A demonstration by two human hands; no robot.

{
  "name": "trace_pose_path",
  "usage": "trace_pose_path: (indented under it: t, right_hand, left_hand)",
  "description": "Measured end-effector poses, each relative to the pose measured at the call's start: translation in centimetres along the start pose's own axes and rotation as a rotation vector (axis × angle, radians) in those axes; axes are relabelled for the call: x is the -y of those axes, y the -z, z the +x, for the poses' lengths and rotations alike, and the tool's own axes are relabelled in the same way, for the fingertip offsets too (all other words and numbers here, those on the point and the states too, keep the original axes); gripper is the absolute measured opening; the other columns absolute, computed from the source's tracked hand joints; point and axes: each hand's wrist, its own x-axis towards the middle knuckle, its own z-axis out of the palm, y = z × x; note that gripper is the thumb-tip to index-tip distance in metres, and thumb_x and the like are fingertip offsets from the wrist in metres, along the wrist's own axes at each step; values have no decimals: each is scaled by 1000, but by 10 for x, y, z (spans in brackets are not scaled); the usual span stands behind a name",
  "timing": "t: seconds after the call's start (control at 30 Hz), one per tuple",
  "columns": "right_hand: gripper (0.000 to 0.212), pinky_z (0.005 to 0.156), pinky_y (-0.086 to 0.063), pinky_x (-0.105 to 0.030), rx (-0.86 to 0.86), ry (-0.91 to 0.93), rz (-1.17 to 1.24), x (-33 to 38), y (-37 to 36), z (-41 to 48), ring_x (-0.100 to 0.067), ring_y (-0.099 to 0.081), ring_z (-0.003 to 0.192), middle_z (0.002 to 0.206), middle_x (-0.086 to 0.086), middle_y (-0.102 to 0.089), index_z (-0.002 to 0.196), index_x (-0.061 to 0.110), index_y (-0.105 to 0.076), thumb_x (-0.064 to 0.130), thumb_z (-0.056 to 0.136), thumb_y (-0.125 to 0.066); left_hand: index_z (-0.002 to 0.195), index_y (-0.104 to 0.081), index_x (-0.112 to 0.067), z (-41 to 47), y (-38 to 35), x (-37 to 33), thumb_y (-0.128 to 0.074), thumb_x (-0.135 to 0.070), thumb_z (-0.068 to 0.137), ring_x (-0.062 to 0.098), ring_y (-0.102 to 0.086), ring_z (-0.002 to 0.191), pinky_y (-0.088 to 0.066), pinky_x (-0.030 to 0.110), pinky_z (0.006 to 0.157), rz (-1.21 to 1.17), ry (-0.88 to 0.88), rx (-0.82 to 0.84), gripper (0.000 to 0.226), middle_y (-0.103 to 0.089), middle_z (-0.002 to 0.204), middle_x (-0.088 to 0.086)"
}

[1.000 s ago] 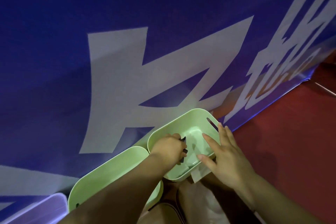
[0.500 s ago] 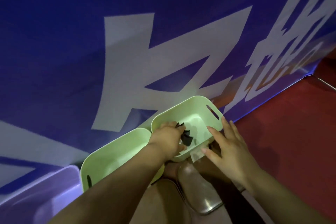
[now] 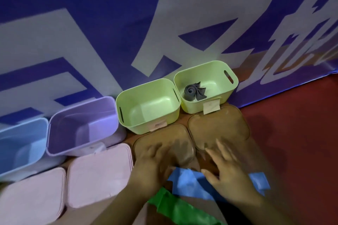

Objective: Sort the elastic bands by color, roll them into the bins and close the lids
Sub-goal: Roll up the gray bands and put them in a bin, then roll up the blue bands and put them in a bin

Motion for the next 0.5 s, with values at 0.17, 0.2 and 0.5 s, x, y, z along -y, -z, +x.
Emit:
trace_pose_path:
  t: [0.17, 0.2, 0.5]
  right_hand:
    - [68, 112, -37, -36, 163, 38, -9, 5, -36, -31, -22, -29, 146, 160, 0, -26, 145, 42, -37, 65, 81, -44]
    - [67, 109, -40, -38, 173, 40, -20, 5, -41, -33, -23, -35, 143, 158, -2, -32, 144, 40, -39, 63, 82, -49]
    - [57, 94, -52, -40, 266, 74, -168, 11, -74, -35, -29, -59, 123, 140, -12, -56, 130, 27, -60, 50, 78, -57]
  left_hand:
    - [143, -41, -40, -53, -36, 25, -61, -59, 78, 17, -53, 119, -47, 27, 98, -33, 101, 53, 70, -53, 136, -9]
    - [143, -42, -39, -56, -42, 28, -58, -60, 78, 19, -53, 120, -48, 29, 98, -7, 99, 68, 70, -52, 138, -9]
    - [148, -33, -42, -76, -75, 33, -42, -67, 83, 23, -39, 132, -39, 39, 108, 53, 201, 102, 70, -42, 147, -11]
